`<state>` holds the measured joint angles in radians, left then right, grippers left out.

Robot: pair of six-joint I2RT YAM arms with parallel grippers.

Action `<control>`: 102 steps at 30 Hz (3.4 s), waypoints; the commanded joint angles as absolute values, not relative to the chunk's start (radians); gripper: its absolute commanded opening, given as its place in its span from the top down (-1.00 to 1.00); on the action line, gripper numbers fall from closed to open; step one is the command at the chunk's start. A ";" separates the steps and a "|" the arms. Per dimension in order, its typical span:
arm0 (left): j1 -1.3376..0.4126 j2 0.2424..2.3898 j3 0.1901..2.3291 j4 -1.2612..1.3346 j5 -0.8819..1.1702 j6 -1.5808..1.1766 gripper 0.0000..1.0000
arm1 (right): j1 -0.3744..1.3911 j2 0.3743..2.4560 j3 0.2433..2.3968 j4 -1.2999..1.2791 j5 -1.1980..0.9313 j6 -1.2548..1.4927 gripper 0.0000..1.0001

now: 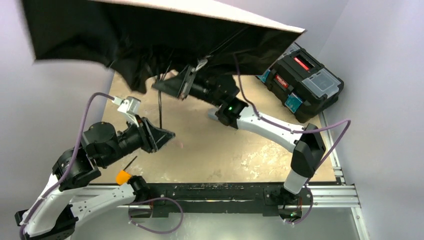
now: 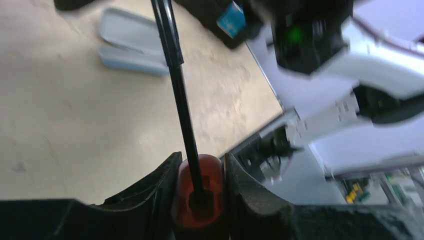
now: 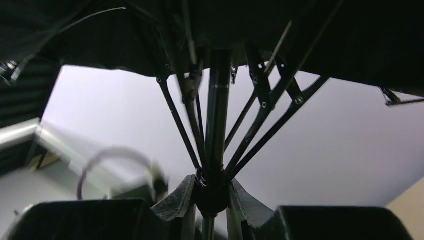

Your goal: Put away the umbrella

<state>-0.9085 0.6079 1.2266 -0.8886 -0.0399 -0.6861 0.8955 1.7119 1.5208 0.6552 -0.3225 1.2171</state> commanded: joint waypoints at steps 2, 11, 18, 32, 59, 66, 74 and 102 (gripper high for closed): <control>-0.890 0.667 1.349 -0.598 -0.146 -0.560 1.00 | 0.981 1.683 1.470 0.720 -0.572 1.217 1.00; -0.754 0.703 1.413 -0.608 -0.109 -0.525 1.00 | 0.999 1.658 1.392 0.757 -0.609 1.243 1.00; -0.679 0.712 1.412 -0.618 -0.161 -0.482 1.00 | 1.029 1.640 1.293 0.785 -0.618 1.280 1.00; -0.493 0.778 1.438 -0.488 0.066 -0.507 1.00 | 1.136 1.671 1.165 0.965 -0.679 1.369 1.00; -0.017 0.651 1.137 -0.445 0.480 -0.655 1.00 | 1.132 1.662 1.193 0.714 -0.758 1.173 -0.31; -0.018 0.559 0.970 -0.476 0.367 -0.666 1.00 | 1.126 1.591 1.105 0.469 -0.676 1.049 -0.98; -0.018 0.537 0.871 -0.492 0.280 -0.666 1.00 | 1.127 1.449 0.933 0.264 -0.573 0.944 -0.98; -0.017 0.483 0.703 -0.590 -0.114 -0.828 1.00 | 1.127 1.073 1.143 -0.097 -0.515 0.721 -0.97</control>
<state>-0.0303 0.5068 0.7605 -0.6434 0.0292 -0.7406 1.1202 0.9974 1.0313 -0.2005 -0.3874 0.7952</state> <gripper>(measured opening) 0.313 0.987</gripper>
